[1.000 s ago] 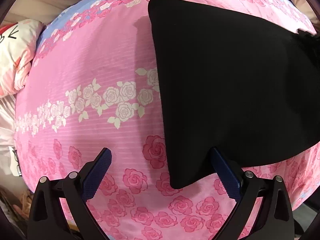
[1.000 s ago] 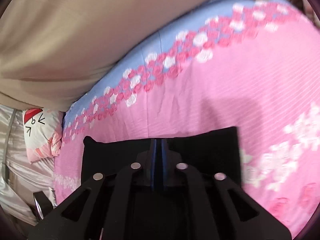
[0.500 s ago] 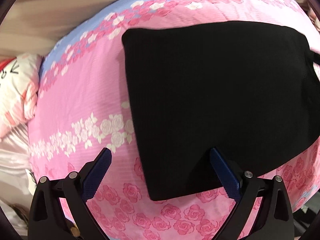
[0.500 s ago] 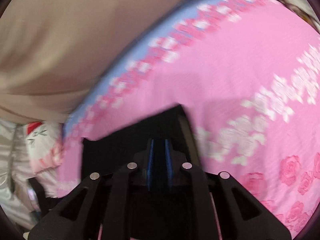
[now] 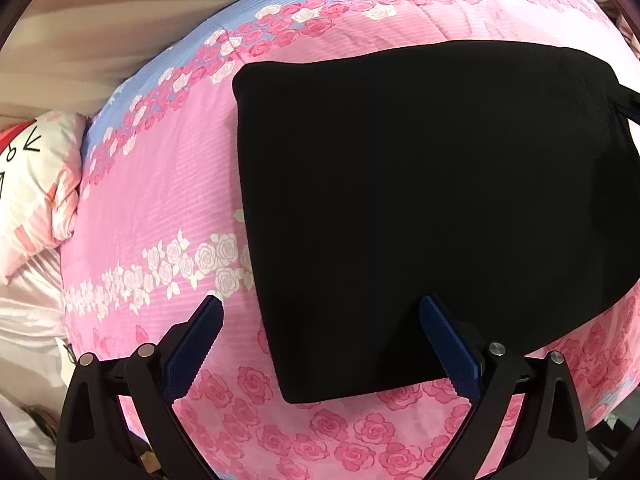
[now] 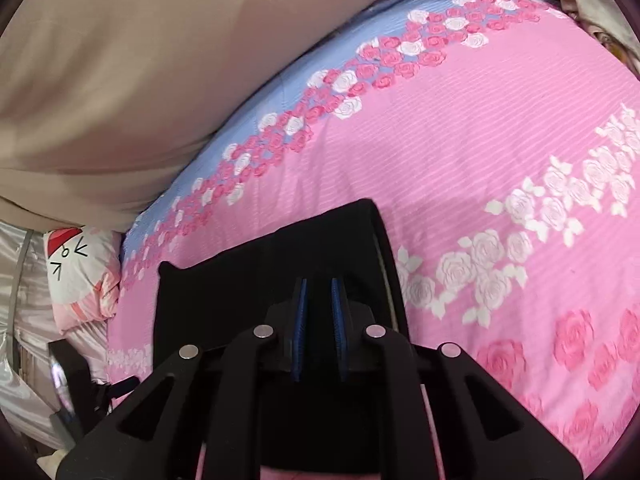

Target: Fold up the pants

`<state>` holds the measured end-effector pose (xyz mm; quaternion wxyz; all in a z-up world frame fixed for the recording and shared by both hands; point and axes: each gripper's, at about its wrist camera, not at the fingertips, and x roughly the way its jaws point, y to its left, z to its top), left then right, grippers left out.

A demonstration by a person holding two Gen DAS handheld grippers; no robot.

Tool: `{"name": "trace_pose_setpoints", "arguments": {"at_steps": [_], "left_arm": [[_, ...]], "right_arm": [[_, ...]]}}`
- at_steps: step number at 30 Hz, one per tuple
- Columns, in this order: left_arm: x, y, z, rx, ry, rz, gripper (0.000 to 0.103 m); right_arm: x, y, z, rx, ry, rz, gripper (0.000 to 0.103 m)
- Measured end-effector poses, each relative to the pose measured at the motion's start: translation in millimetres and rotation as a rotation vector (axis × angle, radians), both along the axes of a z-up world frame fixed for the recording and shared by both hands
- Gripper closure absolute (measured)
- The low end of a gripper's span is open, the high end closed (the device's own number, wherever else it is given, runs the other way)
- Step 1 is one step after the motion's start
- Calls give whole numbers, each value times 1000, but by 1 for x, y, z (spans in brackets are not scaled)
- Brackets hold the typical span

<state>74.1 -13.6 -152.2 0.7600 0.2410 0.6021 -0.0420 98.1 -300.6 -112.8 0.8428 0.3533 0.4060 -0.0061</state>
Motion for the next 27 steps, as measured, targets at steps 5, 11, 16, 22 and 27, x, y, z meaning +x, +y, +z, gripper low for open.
{"name": "trace_pose_setpoints", "arguments": {"at_steps": [5,11,16,22,27], "left_arm": [[1,5,0,-35,11,33,6],[3,10,-4,-76,26,55,6],[5,12,-7,-100,35,69,6],[4,15,-6,-121,42,73,5],[5,16,-5,-133,40,78,6]], "right_arm": [[-27,19,16,-20,6,19,90],[-48,30,4,-24,104,14,89],[-62,34,-1,-28,144,-11,89],[-55,43,5,-53,137,11,89],[-47,58,16,-96,114,55,89]]}}
